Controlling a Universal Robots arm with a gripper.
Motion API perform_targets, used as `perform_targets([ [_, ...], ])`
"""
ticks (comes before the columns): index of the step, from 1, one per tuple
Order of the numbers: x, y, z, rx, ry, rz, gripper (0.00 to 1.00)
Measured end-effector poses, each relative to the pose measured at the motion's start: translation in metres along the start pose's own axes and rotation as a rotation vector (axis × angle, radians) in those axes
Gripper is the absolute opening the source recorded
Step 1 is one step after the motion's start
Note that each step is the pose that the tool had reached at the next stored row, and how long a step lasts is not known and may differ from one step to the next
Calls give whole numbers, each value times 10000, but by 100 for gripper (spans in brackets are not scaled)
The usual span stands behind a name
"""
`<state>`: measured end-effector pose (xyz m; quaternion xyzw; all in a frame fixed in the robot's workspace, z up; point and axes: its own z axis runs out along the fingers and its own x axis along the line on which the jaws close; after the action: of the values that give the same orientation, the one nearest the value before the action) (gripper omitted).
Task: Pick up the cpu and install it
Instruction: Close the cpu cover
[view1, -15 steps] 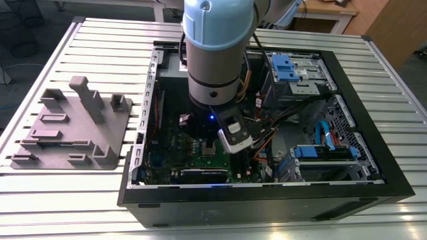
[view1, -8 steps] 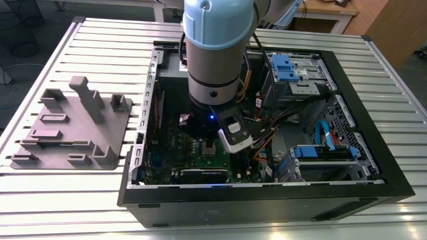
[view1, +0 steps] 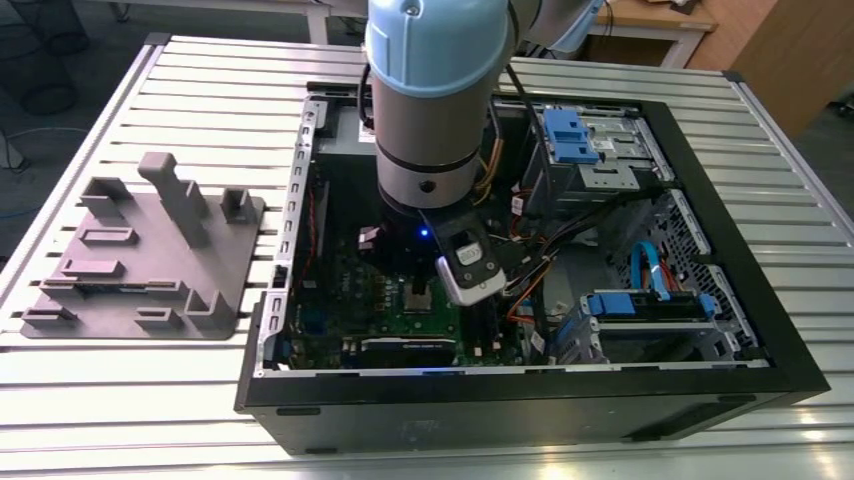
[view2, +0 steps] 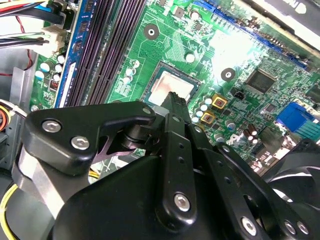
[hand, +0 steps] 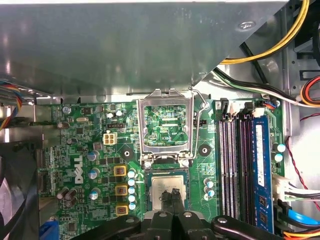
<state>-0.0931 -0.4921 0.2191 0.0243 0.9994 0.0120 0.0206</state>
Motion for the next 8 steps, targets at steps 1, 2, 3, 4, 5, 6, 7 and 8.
perform_targets([
  [1,-2,1,-56,0,0,0,11],
  [2,-2,1,-56,0,0,0,11],
  [3,-3,2,-62,0,0,0,11],
  [4,-3,2,-68,0,0,0,11],
  [5,-3,2,-68,0,0,0,11],
  [6,-3,2,-69,0,0,0,11],
  [7,-3,2,-69,0,0,0,11],
  [8,-3,2,-69,0,0,0,11],
])
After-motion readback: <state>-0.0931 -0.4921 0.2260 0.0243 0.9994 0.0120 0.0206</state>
